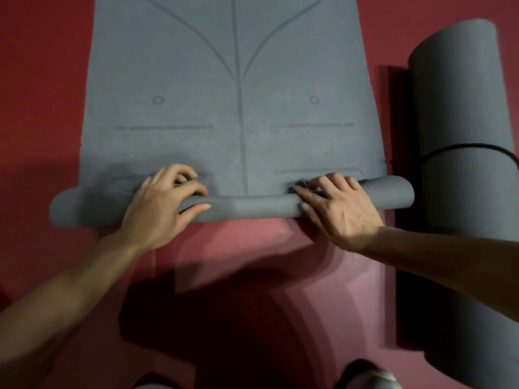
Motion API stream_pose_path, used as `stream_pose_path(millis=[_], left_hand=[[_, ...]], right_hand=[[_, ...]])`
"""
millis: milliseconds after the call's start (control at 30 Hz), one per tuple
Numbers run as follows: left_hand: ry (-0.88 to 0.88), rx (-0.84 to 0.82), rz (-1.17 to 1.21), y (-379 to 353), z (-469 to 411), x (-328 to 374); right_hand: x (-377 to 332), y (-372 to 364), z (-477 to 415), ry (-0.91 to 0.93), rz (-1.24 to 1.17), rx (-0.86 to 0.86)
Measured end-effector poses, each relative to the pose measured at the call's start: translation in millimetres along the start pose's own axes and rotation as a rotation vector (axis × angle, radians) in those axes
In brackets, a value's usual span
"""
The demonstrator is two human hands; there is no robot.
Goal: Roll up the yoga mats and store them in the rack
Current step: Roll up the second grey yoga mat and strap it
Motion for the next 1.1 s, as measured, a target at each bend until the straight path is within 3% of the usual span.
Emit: stream_pose_path(millis=[200, 333, 433, 533, 833, 967, 1100], left_hand=[[-0.05, 0.182, -0.226, 4.4, 6.9, 9.1], [-0.024, 0.298, -0.18, 9.1, 23.5, 10.4], [-0.172, 0.209, -0.142, 1.6, 30.2, 8.4], [-0.199, 0.147, -0.192, -6.9, 23.7, -0.8], [-0.295, 0.16, -0.34, -6.8, 1.5, -0.4], [-0.236, 0.252, -0.457, 5.9, -0.9, 3.1], [-0.246, 0.287, -0.352, 9.7, 6.2, 7.8]], right_hand=[[-2.9, -21.5, 14.6, -0.028, 0.005, -0.088], [4.8, -31.2, 2.7, 0.009, 0.007, -0.117], [12.4, -39.4, -5.7, 0.032, 0.004, -0.155], [19.6, -46.2, -15.5, 0.039, -0.016, -0.208], [22.5, -49.0, -26.0, 0.085, -0.027, -0.3], [28.0, -24.6, -28.7, 0.013, -0.086, -0.199], [22.9, -2.9, -14.6, 0.002, -0.059, -0.048]])
Point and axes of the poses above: each hand's wrist, its own z-axis away from the middle knuckle, its own y-axis out of the back of the hand, x = y × z, the point moved 9 cm from there along -z, towards the middle knuckle, and after that the axes turned 5 degrees about x, right-handed, at the moved point
